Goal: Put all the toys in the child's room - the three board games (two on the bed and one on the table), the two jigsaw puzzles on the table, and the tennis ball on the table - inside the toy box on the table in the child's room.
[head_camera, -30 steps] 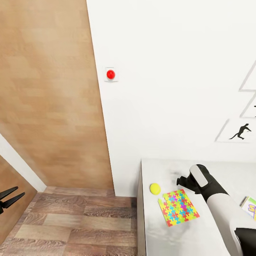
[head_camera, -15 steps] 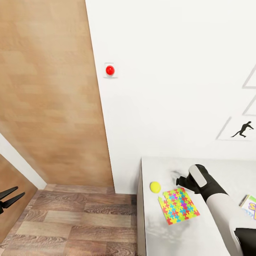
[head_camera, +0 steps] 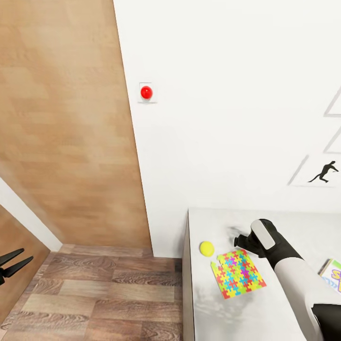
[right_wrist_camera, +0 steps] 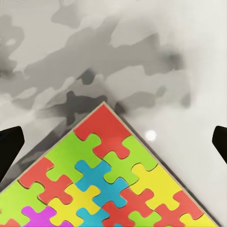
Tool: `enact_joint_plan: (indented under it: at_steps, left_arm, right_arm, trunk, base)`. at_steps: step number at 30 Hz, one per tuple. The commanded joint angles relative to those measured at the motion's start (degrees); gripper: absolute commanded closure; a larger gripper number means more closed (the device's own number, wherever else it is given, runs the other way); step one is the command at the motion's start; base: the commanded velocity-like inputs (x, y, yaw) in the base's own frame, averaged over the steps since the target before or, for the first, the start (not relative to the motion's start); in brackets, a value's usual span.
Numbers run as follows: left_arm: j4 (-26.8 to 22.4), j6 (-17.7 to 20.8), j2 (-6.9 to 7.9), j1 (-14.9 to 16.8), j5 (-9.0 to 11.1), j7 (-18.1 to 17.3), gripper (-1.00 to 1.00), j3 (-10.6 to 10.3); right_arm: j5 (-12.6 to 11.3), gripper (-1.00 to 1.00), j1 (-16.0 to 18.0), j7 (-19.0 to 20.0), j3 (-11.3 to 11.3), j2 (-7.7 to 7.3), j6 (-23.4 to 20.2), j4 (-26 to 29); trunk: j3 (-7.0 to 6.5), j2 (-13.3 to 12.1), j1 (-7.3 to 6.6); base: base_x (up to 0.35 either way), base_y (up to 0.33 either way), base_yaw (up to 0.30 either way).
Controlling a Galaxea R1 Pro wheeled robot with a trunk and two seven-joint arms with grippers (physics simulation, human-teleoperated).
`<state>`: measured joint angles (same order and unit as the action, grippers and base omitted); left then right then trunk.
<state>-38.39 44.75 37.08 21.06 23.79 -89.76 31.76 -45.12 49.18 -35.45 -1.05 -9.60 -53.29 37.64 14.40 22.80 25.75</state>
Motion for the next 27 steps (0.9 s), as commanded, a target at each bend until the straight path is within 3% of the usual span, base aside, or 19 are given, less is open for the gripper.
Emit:
enact_joint_plan:
  at_steps: [1, 27]
  left_arm:
    - [0.0, 0.6, 0.01, 0.0, -0.1, -0.2, -1.0, 0.0]
    - [0.0, 0.6, 0.01, 0.1, -0.1, -0.2, -1.0, 0.0]
  right_arm:
    - [-0.6, -1.0, 0.0, -0.5, -0.1, -0.04, 0.0, 0.1]
    - [-0.8, -1.0, 0.0, -0.3, -0.2, 0.35, 0.9, 0.1]
  trunk:
    - [0.11, 0.1, 0.03]
    - [0.34, 0.1, 0.03]
  base:
    - [0.0, 0.0, 0.0]
    - [0.0, 0.0, 0.0]
